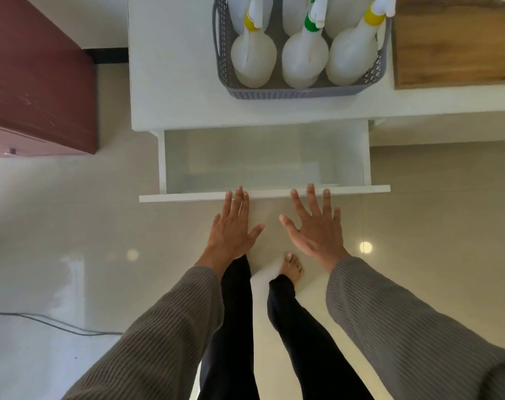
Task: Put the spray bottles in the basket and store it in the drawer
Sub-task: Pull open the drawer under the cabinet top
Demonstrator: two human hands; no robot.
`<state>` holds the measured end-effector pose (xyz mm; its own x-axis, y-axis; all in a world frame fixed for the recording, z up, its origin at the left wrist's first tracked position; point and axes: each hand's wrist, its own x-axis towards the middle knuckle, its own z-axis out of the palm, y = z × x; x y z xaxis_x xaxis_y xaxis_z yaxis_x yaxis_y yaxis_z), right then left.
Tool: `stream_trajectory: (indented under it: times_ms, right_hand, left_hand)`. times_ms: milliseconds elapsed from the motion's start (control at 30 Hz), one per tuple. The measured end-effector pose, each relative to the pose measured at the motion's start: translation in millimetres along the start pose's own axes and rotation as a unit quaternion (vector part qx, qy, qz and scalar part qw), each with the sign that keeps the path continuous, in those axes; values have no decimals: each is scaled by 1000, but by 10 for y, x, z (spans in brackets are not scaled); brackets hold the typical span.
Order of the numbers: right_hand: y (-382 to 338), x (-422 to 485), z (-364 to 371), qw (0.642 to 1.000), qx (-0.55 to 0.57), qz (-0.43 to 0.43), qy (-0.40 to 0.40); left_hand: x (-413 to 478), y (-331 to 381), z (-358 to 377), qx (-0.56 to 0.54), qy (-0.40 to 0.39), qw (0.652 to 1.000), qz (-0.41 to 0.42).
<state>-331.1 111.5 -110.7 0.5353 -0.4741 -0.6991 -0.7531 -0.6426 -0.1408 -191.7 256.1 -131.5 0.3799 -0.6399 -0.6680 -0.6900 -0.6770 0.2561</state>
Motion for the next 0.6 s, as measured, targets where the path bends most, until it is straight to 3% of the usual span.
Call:
stream_trajectory:
  times_ms: [367, 600]
  right_hand:
    - [151, -657, 660, 999, 25, 9, -23]
    - [192, -989, 890, 997, 24, 26, -67]
  left_hand:
    - [-714, 71, 628, -11, -54, 998, -15]
    - [-1018, 90, 863, -27, -144, 989, -17]
